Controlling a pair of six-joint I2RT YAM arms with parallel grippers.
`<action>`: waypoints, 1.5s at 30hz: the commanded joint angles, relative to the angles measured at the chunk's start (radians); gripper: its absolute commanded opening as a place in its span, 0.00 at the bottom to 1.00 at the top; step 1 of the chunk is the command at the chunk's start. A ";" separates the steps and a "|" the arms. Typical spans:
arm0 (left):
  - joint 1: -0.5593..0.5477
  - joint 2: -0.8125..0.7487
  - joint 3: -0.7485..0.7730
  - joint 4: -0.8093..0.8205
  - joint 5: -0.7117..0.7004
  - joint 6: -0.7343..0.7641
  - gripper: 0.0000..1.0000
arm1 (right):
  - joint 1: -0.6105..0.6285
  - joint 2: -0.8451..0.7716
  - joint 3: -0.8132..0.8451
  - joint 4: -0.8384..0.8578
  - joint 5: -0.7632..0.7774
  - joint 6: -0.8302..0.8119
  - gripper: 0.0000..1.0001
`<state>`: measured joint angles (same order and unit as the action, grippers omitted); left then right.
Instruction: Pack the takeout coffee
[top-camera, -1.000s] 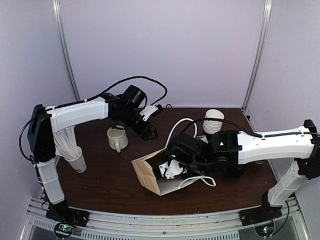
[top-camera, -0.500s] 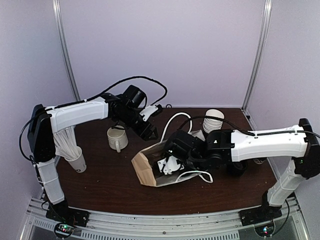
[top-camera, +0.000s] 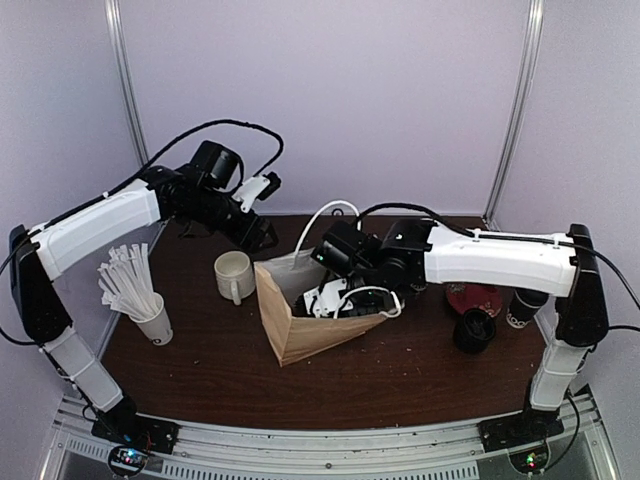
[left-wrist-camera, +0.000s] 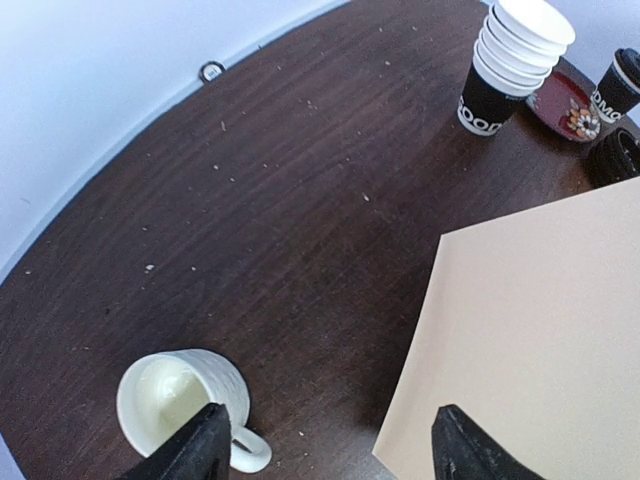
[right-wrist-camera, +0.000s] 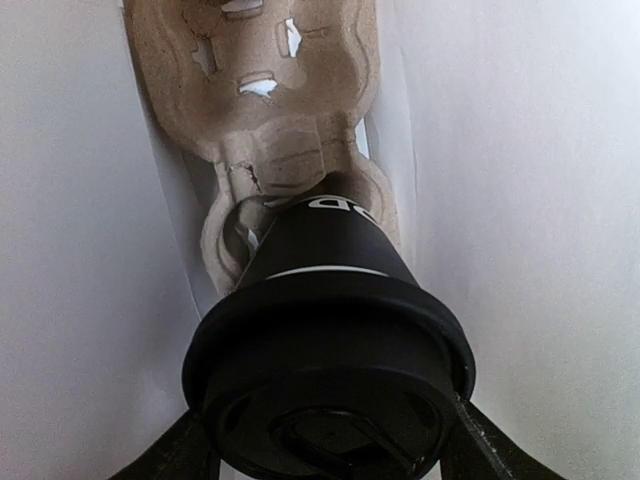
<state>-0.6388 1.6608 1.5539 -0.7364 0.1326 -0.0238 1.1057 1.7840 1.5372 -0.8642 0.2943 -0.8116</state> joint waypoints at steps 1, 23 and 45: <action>0.027 -0.098 -0.034 -0.018 -0.042 0.015 0.72 | -0.059 0.096 0.132 -0.252 -0.177 0.034 0.60; 0.054 -0.199 -0.048 -0.032 -0.025 0.040 0.73 | -0.092 0.189 0.247 -0.508 -0.372 0.017 0.59; 0.054 -0.205 0.004 -0.026 0.063 0.053 0.73 | -0.116 0.337 0.325 -0.636 -0.453 0.014 0.65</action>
<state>-0.5926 1.4788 1.5150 -0.7837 0.1543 0.0128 0.9947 1.9976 1.8988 -1.3048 -0.0341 -0.7910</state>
